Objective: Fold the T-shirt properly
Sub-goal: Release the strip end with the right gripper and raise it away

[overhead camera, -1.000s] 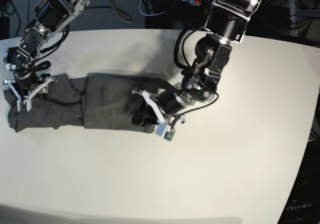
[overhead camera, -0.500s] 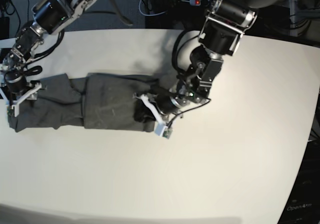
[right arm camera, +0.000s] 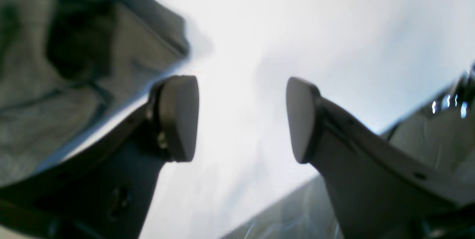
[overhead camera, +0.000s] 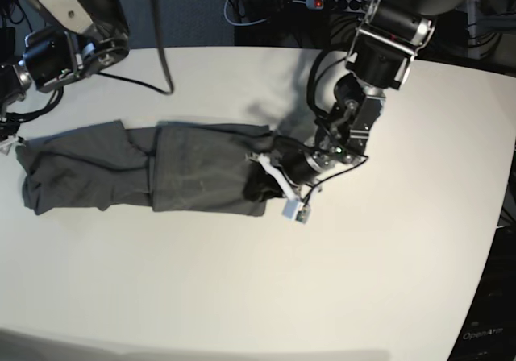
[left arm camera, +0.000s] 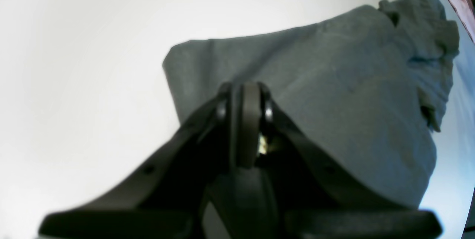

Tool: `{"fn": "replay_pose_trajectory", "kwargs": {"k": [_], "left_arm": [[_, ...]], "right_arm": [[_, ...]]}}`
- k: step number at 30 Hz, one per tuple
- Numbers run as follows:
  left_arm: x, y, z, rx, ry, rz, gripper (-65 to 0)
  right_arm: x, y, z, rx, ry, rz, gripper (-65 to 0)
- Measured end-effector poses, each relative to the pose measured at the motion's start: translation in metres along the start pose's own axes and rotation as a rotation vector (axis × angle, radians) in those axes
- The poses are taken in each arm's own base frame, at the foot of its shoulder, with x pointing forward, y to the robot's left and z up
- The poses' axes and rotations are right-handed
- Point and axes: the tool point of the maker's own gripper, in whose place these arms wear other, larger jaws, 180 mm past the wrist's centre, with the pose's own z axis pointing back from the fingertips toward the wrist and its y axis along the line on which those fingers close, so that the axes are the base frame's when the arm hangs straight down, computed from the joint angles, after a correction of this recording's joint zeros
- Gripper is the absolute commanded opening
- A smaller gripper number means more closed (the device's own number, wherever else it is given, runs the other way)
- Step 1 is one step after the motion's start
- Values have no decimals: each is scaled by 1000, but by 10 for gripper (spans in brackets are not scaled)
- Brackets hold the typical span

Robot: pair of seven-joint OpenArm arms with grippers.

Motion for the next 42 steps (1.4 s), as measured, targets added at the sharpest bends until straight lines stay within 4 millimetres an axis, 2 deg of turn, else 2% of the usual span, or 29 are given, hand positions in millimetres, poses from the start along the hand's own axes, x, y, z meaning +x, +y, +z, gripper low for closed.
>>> {"fn": "replay_pose_trajectory", "kwargs": {"k": [3, 8, 14, 16, 19, 23, 27, 31, 36, 40, 42], "left_arm": [[0, 0, 0, 0, 0, 0, -603], [0, 8, 5, 6, 5, -13, -603], [4, 23, 14, 27, 3, -27, -603], [4, 26, 15, 32, 1, -28, -603], [5, 26, 15, 34, 0, -30, -603], [5, 27, 16, 34, 1, -30, -603], [5, 26, 15, 32, 0, -30, -603], [5, 26, 15, 33, 0, -30, -603], [8, 23, 15, 35, 3, -50, -603], [7, 21, 17, 37, -1, -55, -603], [6, 21, 17, 37, -1, -55, -603]], "right_arm": [[-4, 6, -4, 25, 51, -12, -300], [-26, 25, -15, 87, 172, -12, -300], [-23, 40, -23, 144, 202, -20, -297], [-27, 45, -23, 169, 221, -24, -261], [-32, 37, -22, 185, 273, -35, -231], [-21, 16, -20, 178, 246, -61, -223], [-21, 18, -21, 222, 218, -73, -221], [-19, 9, -19, 232, 190, -53, -223], [-2, 31, -22, 297, 62, 8, -229], [13, 56, -25, 340, -61, 75, -231], [12, 68, -25, 364, -85, 60, -231]]}}
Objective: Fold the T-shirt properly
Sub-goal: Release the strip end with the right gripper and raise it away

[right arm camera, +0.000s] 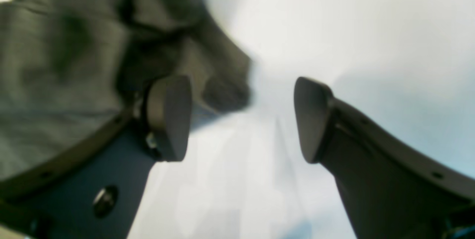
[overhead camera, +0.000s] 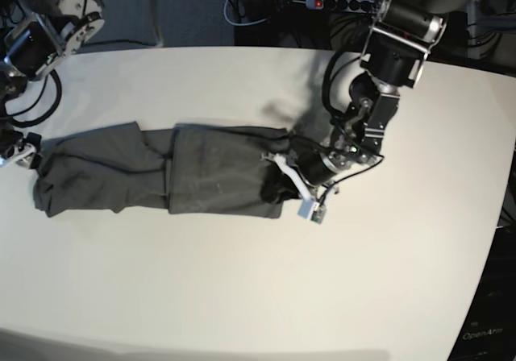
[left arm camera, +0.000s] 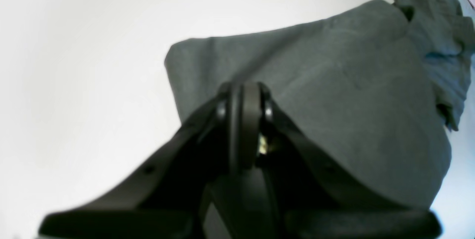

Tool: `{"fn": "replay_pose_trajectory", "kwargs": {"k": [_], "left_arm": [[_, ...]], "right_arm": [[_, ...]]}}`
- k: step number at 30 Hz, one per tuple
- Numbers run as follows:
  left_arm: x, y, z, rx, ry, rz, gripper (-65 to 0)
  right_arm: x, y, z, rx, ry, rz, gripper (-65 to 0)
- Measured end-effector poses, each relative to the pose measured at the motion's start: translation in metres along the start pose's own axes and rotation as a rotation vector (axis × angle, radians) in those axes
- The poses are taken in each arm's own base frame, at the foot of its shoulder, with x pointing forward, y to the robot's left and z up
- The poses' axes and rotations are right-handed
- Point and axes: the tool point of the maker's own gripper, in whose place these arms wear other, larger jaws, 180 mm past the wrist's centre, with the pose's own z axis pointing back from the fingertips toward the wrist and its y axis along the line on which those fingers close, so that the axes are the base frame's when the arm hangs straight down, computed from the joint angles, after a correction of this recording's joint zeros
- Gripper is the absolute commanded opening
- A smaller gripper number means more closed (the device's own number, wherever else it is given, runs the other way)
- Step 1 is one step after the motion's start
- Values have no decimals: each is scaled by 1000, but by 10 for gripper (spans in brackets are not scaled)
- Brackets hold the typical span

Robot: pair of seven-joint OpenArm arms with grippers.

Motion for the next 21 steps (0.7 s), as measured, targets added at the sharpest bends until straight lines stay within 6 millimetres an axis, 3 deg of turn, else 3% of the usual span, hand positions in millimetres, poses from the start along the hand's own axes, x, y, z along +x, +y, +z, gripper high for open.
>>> {"fn": "replay_pose_trajectory", "kwargs": {"k": [5, 9, 13, 21], "left_arm": [[0, 0, 0, 0, 0, 0, -603], [0, 0, 0, 1, 1, 0, -603], [0, 1, 0, 2, 3, 0, -603], [0, 1, 0, 2, 1, 1, -603]], "right_arm": [[-21, 0, -1, -4, 46, -3, -231], [-18, -8, 3, -12, 18, -55, -231], [-29, -21, 8, -28, 44, -131, -231], [-24, -21, 6, 114, 59, -228, -229]]}}
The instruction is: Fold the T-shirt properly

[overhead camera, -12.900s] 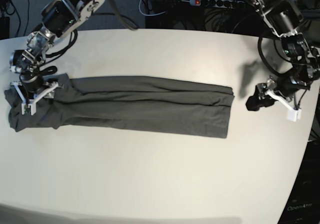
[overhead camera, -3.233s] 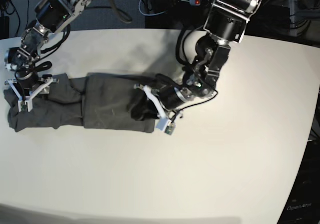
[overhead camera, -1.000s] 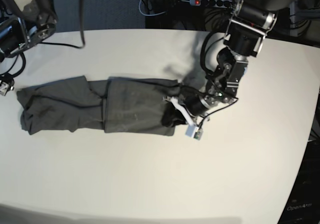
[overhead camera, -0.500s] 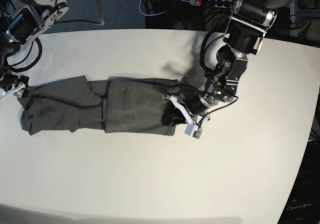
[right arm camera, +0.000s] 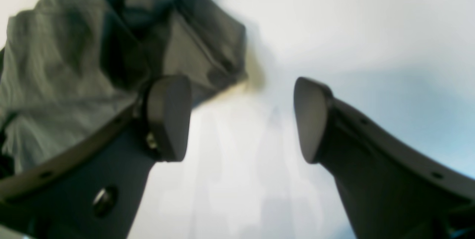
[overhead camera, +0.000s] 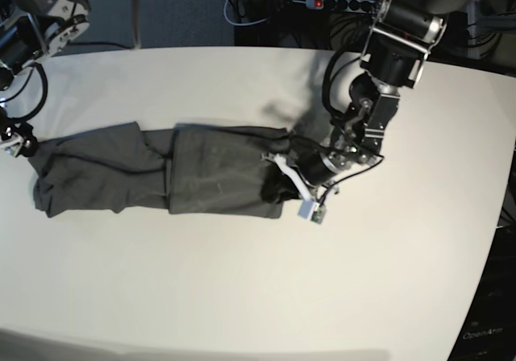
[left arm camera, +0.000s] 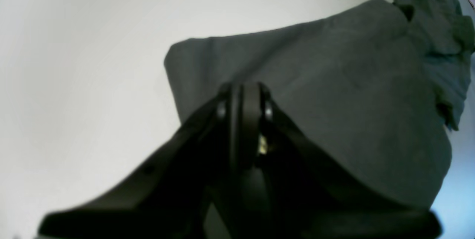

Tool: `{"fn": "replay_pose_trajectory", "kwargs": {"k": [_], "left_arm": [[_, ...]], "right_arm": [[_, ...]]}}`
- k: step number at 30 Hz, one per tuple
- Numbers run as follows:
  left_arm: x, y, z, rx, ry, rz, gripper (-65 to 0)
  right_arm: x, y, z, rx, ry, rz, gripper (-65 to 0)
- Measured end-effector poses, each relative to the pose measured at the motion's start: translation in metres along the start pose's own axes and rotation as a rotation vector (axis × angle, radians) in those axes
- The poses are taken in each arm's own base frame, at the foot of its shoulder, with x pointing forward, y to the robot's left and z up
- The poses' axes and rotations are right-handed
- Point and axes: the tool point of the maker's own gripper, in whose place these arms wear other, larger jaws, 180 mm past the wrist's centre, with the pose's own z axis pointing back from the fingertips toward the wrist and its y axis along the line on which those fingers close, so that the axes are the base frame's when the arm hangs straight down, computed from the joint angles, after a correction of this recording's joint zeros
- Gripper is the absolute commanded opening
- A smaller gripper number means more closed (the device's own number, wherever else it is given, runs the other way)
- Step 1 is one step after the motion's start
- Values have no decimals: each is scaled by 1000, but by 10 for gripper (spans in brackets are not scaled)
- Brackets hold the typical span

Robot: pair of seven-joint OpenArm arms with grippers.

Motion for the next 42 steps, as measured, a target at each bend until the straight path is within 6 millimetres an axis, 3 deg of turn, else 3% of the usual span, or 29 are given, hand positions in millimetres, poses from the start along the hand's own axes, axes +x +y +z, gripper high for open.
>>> {"fn": "replay_pose_trajectory", "kwargs": {"k": [7, 18, 23, 30, 33, 35, 38, 42], "left_arm": [[0, 0, 0, 0, 0, 2, -603], [0, -2, 0, -4, 1, -2, -603], [-1, 3, 2, 1, 6, -8, -603], [6, 40, 26, 59, 18, -81, -603], [9, 32, 29, 70, 18, -112, -603], [10, 13, 30, 26, 21, -131, -603], [39, -8, 36, -18, -54, -135, -603], [88, -18, 60, -13, -195, -139, -603]], "right_arm": [[3, 12, -2, 41, -50, 41, -229], [6, -2, 0, -96, -133, 191, -232], [15, -6, 20, -227, -233, 337, -231], [11, 22, 23, -270, -317, 498, -231], [9, 34, 19, -272, -346, 551, -231], [2, 41, 14, -276, -333, 580, -231], [-6, 54, 8, -255, -347, 611, -231], [-4, 59, 9, -245, -385, 622, -231]]}}
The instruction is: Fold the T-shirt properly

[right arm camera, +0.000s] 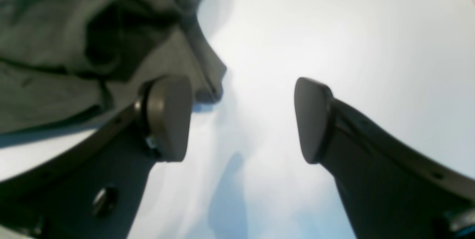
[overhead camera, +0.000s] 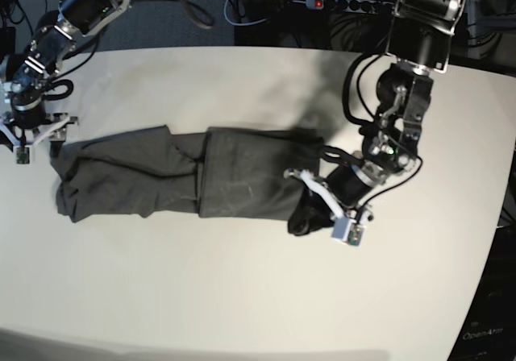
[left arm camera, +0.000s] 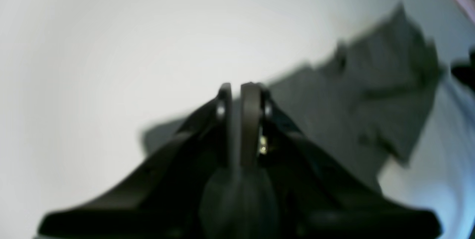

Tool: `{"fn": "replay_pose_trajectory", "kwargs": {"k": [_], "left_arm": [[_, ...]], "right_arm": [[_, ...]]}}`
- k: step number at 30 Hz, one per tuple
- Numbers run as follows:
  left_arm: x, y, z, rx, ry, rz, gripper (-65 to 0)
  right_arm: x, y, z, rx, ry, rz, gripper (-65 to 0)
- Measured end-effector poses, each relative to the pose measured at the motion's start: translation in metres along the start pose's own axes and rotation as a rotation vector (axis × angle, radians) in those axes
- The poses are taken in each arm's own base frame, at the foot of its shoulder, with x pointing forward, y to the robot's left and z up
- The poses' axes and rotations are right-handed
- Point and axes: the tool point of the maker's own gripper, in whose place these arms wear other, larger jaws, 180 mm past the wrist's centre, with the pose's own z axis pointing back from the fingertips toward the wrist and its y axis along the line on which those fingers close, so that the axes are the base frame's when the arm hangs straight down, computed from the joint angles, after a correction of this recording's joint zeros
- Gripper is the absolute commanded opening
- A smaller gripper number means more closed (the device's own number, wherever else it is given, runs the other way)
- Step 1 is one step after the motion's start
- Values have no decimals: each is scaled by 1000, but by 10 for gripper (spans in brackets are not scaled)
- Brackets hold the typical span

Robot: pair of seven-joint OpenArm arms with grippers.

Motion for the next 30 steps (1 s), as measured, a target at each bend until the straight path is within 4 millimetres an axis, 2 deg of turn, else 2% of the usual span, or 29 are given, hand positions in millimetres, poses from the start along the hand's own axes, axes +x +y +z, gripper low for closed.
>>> {"fn": "replay_pose_trajectory", "kwargs": {"k": [3, 5, 8, 10, 12, 15, 18, 20, 23, 26, 30], "left_arm": [[1, -23, 3, -49, -7, -8, -603], [2, -38, -8, -74, -20, 26, -603], [-5, -41, -30, -69, 7, 5, -603], [-20, -41, -45, -45, 51, 0, -603], [-42, -46, -52, -45, 107, -11, -603], [-59, -53, -60, -47, 114, -1, -603], [-84, -48, -61, -32, 174, -7, -603], [-100, -41, -57, -14, 210, -9, -603], [-103, -32, -53, -10, 205, -33, -603], [-103, -12, -41, 12, 198, -55, -603], [-103, 13, -24, 50, 199, -77, -603]], "right_arm": [[-2, -1, 1, -3, 5, 1, -231], [-2, -1, 0, -1, 8, 3, -231], [-2, -2, 1, -4, 8, 1, -231], [-6, -8, 3, -26, 13, -23, -231], [-11, -14, 6, -52, 19, -53, -231], [-10, -30, 8, -104, 12, -103, -231], [-5, -46, 9, -155, -7, -136, -229], [-8, -47, 10, -154, -5, -142, -228], [-14, -47, 13, -162, 10, -147, -229], [-14, -47, 13, -163, 9, -150, -229], [-20, -23, 11, -131, 23, -186, -229]]}}
